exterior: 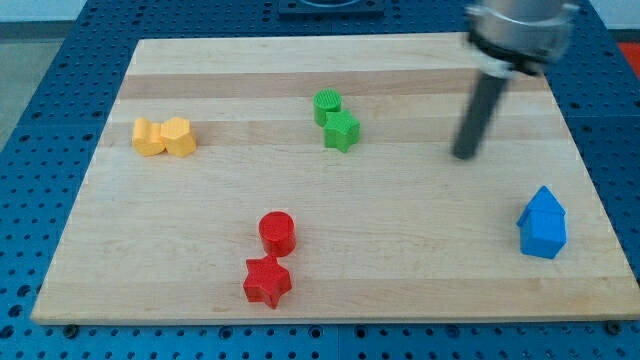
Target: Slide the red star to the bottom left of the red circle
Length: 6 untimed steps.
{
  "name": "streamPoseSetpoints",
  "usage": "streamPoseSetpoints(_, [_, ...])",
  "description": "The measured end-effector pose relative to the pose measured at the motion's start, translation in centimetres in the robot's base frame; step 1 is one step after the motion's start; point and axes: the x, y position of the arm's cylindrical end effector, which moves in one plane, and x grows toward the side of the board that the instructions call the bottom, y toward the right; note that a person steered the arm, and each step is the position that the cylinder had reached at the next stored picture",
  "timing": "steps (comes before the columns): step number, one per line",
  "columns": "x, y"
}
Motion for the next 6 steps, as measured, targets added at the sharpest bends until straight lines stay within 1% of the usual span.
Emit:
streamPoseSetpoints(1, [10.6,-2.9])
streamPoseSetpoints(2, [19.9,-3.0])
streamPoseSetpoints(3, [20.3,-3.3])
streamPoseSetpoints(4, [20.6,-5.7])
streamPoseSetpoints(5, [20.7,-17.1])
streamPoseSetpoints(6, [20.7,-20.1])
